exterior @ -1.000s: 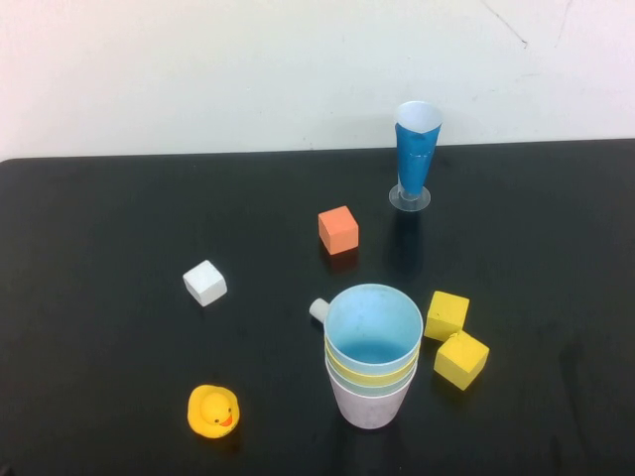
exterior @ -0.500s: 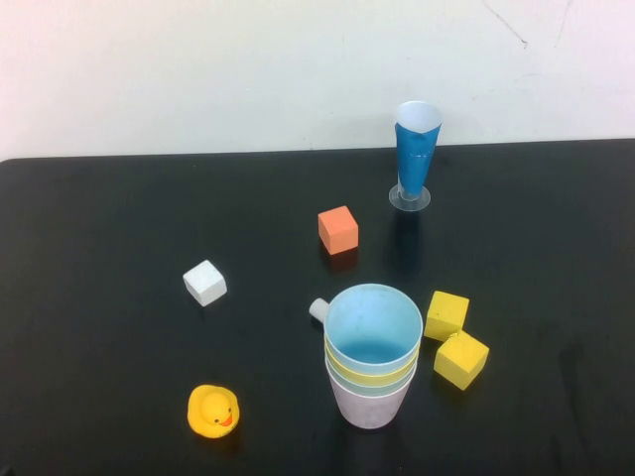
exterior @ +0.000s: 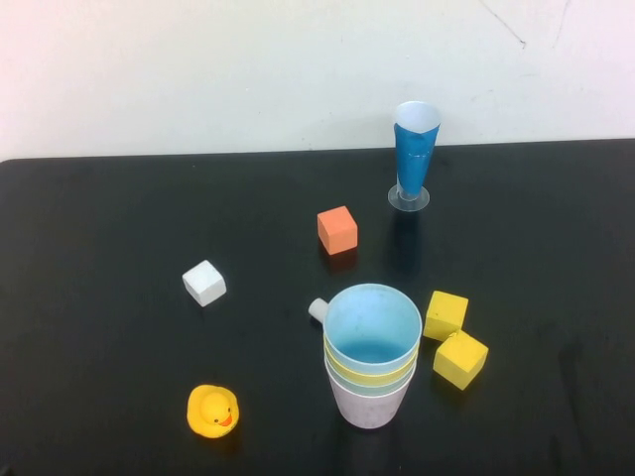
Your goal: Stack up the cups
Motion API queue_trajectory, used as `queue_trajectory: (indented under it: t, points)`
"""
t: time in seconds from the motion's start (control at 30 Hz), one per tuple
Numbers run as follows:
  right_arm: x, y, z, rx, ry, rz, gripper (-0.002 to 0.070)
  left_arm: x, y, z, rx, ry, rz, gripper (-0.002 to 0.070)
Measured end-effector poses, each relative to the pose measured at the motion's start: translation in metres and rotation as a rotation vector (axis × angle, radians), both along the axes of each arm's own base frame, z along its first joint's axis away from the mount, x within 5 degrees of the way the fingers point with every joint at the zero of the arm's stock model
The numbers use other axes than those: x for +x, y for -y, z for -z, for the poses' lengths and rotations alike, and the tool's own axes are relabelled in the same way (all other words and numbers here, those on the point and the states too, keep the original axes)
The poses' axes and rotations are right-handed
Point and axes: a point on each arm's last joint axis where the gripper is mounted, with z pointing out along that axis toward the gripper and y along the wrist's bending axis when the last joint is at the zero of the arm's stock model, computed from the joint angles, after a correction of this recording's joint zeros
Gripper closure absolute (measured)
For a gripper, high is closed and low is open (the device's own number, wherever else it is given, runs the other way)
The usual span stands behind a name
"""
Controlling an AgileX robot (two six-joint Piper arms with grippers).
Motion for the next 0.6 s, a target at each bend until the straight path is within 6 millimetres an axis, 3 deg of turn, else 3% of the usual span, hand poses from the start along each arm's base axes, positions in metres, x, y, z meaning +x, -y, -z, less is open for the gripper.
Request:
queue_trajectory:
  t: [0.17, 0.4, 0.6]
  points:
    - [-0.009, 0.008, 0.033, 0.004, 0.137, 0.148, 0.0676, 0.0, 0.0, 0.0, 0.0, 0.0, 0.0, 0.0674]
    - [-0.002, 0.01, 0.083, -0.018, 0.082, 0.172, 0.0677, 0.0, 0.0, 0.0, 0.0, 0.001, 0.0, 0.0674]
    - [0.001, 0.01, 0.082, -0.015, 0.138, 0.171, 0.0678, 0.0, 0.0, 0.0, 0.0, -0.001, 0.0, 0.0674]
